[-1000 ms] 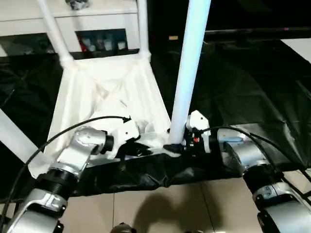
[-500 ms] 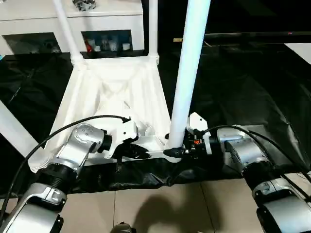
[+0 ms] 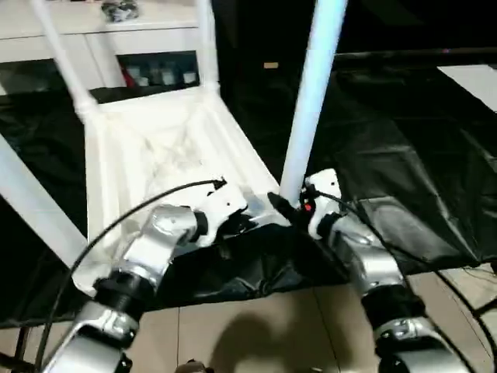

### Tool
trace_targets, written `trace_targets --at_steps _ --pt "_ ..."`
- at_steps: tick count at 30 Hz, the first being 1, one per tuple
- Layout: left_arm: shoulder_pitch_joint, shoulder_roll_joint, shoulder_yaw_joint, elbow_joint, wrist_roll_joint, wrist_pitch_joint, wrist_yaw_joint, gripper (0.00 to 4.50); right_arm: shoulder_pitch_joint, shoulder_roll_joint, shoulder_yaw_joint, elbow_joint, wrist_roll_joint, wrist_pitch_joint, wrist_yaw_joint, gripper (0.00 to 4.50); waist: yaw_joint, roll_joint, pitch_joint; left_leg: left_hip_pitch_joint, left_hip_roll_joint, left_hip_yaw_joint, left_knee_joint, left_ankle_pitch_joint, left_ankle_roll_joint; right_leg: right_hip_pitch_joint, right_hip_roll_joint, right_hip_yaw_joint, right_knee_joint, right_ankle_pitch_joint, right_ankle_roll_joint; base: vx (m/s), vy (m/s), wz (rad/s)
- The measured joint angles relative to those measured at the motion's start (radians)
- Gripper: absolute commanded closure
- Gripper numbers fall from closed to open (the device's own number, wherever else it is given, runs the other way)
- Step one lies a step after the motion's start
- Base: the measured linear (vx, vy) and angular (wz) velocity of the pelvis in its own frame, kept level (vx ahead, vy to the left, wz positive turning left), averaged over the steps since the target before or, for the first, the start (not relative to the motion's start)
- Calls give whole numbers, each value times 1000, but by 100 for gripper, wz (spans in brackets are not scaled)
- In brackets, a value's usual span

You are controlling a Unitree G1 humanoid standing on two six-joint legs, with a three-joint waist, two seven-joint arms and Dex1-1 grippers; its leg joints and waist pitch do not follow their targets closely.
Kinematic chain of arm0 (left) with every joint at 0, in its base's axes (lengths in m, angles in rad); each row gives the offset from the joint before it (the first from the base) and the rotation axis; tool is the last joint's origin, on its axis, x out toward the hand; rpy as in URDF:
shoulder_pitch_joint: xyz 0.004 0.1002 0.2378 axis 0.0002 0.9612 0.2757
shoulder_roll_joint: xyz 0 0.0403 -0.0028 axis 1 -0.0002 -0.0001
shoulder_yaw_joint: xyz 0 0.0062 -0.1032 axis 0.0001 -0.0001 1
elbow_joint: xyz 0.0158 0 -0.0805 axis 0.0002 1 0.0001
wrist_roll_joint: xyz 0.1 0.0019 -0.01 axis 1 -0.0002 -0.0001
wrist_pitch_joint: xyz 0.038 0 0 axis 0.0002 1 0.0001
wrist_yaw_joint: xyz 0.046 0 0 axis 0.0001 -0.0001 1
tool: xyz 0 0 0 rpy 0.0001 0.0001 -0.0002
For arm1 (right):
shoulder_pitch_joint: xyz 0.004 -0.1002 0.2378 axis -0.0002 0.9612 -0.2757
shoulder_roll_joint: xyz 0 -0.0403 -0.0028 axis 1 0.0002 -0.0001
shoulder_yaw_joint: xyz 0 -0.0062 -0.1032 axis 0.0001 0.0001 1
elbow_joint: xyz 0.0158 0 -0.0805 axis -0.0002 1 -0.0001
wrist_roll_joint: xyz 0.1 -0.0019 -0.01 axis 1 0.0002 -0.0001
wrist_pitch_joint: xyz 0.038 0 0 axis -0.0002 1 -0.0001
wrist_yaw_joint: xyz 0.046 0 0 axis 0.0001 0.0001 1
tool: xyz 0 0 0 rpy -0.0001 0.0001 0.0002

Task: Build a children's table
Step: Rotate leg to tighten, then rotate table base

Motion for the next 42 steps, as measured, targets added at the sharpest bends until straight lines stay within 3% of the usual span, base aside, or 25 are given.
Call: trace_targets --at_steps 4,7,9,13,15,19,21,24,29,34,42 --pt "0 -1 -3 4 4 -16 13 450 4 8 1 -11 5 -3 -1 105 -2 1 0 0 0 0 -3 0 0 0 0 0 -2 0 0 0 0 0" --pt "0 0 -7 4 8 -26 18 450 21 -20 19 -42 3 -1 32 105 -2 1 0 0 0 0 -4 0 0 0 0 0 -4 0 0 0 0 0" --pt "0 -2 -10 4 12 -34 23 450 55 -92 46 -110 12 0 131 105 0 1 0 -1 -1 0 -4 0 0 1 0 0 -5 0 0 0 0 0" --pt "0 2 -10 5 13 -35 34 450 92 -168 46 -158 35 2 239 105 -1 1 0 -1 -1 0 -4 0 0 1 0 0 -5 0 0 0 0 0" --pt "0 -1 -13 6 14 -46 36 450 134 -253 45 -199 60 17 325 105 3 2 0 -2 -1 0 -4 0 0 1 0 0 -6 0 0 0 0 0" --pt "3 8 -8 8 13 -57 42 450 177 -342 5 -255 109 62 420 105 -2 2 0 -2 0 0 -4 0 1 1 0 0 -5 0 0 0 0 0" --pt "7 7 -6 9 12 -63 44 406 205 -376 8 -314 144 102 481 94 -2 3 0 -2 0 0 -5 0 1 1 0 -1 -5 0 0 0 0 0" --pt "33 -18 49 -17 -48 -71 61 395 233 -399 29 -376 166 138 545 94 -1 1 0 -2 0 0 -4 0 1 1 1 -2 -5 -2 3 0 0 0" --pt "75 -65 114 -201 -163 -26 72 353 225 -362 87 -378 166 149 560 94 3 -1 0 -4 0 0 -2 0 1 1 0 -1 -6 0 0 0 0 0" --pt "170 -53 123 -369 -244 81 36 316 156 -334 112 -353 165 150 561 94 2 -1 0 -3 1 -1 -2 0 1 1 1 -1 -5 -2 3 0 0 0" --pt "425 128 155 -670 -386 292 -64 266 20 -293 134 -171 138 109 545 94 -4 -3 0 -3 1 0 -2 0 0 0 1 -1 -4 0 0 0 0 0"
